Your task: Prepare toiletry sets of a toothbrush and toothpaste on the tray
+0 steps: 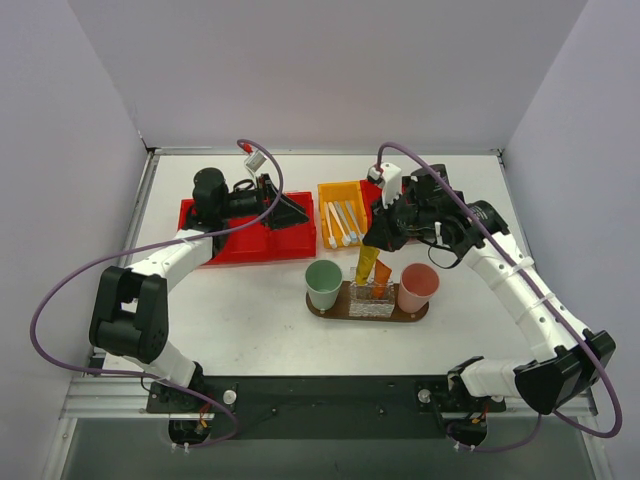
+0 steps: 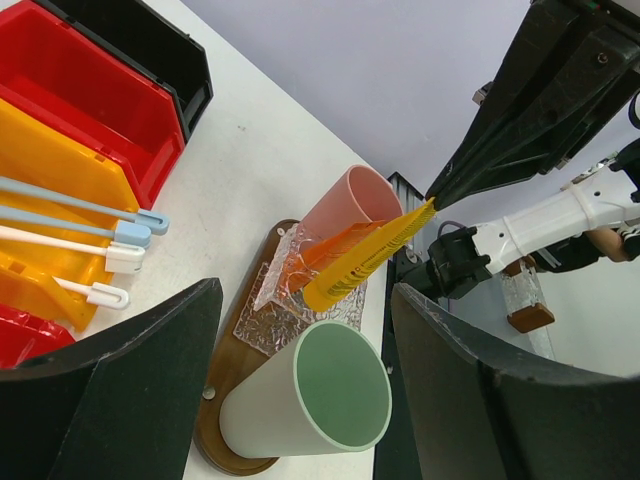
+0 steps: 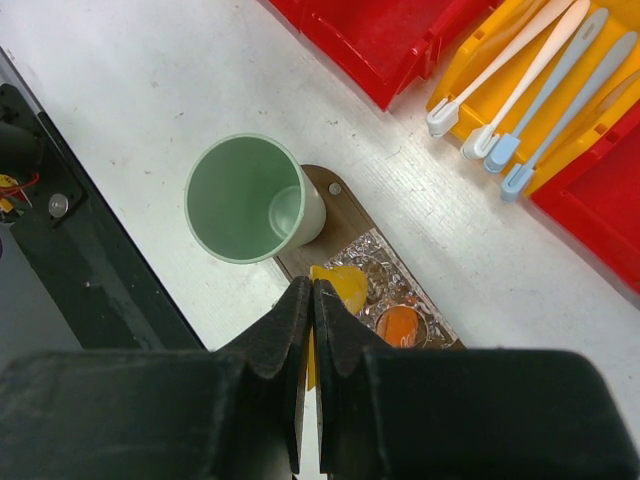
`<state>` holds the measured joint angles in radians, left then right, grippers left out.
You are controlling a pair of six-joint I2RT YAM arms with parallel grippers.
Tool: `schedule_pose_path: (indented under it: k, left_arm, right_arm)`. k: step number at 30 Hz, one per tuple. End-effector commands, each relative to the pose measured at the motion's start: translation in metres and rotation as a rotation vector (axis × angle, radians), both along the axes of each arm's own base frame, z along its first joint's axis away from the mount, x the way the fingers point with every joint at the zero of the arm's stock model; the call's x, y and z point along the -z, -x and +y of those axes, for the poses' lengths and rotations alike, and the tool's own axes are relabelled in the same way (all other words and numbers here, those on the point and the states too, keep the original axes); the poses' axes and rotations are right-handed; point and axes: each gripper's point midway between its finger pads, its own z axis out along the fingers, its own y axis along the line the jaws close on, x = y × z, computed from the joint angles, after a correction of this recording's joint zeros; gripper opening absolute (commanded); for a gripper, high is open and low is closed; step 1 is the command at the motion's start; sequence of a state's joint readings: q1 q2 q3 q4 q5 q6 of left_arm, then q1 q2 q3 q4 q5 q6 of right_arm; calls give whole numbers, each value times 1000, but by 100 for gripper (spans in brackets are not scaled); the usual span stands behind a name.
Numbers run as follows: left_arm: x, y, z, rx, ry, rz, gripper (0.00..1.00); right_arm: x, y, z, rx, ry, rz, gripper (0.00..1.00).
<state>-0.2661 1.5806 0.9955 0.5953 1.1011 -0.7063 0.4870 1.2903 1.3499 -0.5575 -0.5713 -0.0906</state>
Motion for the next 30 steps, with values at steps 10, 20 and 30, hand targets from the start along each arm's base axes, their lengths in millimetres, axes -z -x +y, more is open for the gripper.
schedule_pose_path:
  k: [10, 20, 30]
  left_arm:
    - [-8, 1, 3, 14, 20, -53, 79]
    - [-6, 0, 3, 17, 25, -41, 79]
    - [-6, 1, 3, 20, 27, -40, 79]
  right_arm:
    - [1, 0, 3, -22, 9, -34, 0]
    - [2, 0, 1, -19, 21, -44, 0]
    - [-3, 0, 0, -16, 19, -61, 0]
